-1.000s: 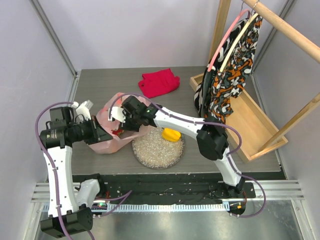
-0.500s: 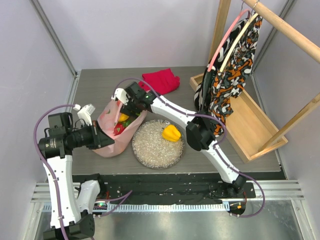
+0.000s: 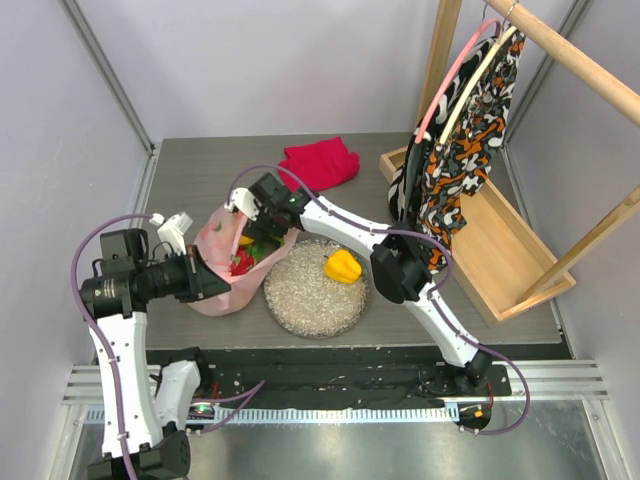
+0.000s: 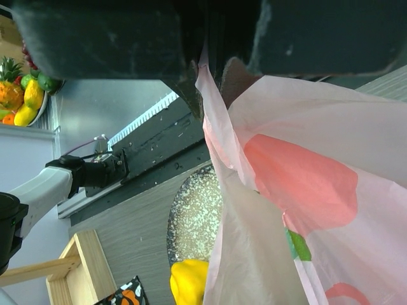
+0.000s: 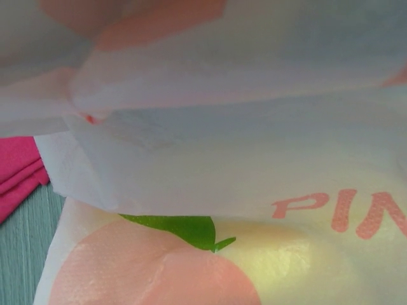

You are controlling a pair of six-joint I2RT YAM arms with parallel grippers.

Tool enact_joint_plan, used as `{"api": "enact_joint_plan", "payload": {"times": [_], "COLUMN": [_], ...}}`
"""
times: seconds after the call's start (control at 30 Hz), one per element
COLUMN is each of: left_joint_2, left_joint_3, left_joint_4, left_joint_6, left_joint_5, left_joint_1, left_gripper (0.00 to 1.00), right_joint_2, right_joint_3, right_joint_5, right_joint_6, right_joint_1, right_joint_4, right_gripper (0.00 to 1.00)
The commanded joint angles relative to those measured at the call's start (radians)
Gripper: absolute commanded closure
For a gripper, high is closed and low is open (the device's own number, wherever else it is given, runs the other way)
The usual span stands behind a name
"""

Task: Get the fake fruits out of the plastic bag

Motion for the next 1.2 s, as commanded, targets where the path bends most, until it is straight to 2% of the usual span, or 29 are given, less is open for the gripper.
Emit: {"api": "enact_joint_plan", "payload": {"times": [0.0,0.03,0.13,0.27,0.33,0.47,0.6,0.83,0.9,1.03,1.07,1.17], "left_joint_2": [0.016,0.021,0.030,0.053,0.067,0.084,0.107,0.137,0.139,0.119,0.110,0.098], "left_joint_3": [0.006,0.006,0.009,0.015,0.017,0.023,0.043,0.124,0.141,0.132,0.127,0.100], "left_joint_4": [0.051,0.055,0.072,0.103,0.121,0.150,0.172,0.153,0.152,0.161,0.164,0.167], "left_joint_6": [-0.018,-0.020,-0.031,-0.031,-0.028,-0.028,-0.031,0.023,0.023,0.022,0.017,0.002], "left_joint_5": [0.006,0.002,-0.014,-0.012,-0.012,-0.012,-0.023,-0.136,-0.156,-0.167,-0.164,-0.147], "left_joint_1": [-0.002,0.000,-0.003,-0.002,-0.003,-0.002,-0.002,-0.003,-0.003,-0.003,-0.003,-0.003], "left_gripper": [0.96,0.95,0.95,0.95,0.95,0.95,0.94,0.95,0.95,0.95,0.96,0.95], "right_joint_2": [-0.013,-0.019,-0.101,-0.274,-0.385,-0.481,-0.469,-0.402,-0.414,-0.424,-0.423,-0.414], "right_joint_3": [-0.043,-0.040,-0.033,-0.101,-0.198,-0.316,-0.370,-0.453,-0.500,-0.543,-0.545,-0.545], "right_joint_5": [0.075,0.066,0.009,-0.202,-0.340,-0.505,-0.549,-0.480,-0.462,-0.439,-0.442,-0.459], "right_joint_6": [0.005,0.004,0.024,0.077,0.117,0.128,0.166,0.194,0.173,0.157,0.153,0.136], "right_joint_1": [0.006,0.000,-0.002,-0.023,-0.037,-0.048,-0.048,-0.042,-0.037,-0.037,-0.036,-0.028], "right_joint_4": [-0.136,-0.138,-0.143,-0.076,-0.019,0.068,0.083,0.109,0.113,0.138,0.140,0.138], "right_gripper": [0.36,0.52,0.61,0.61,0.61,0.58,0.57,0.56,0.54,0.37,0.27,0.16]}}
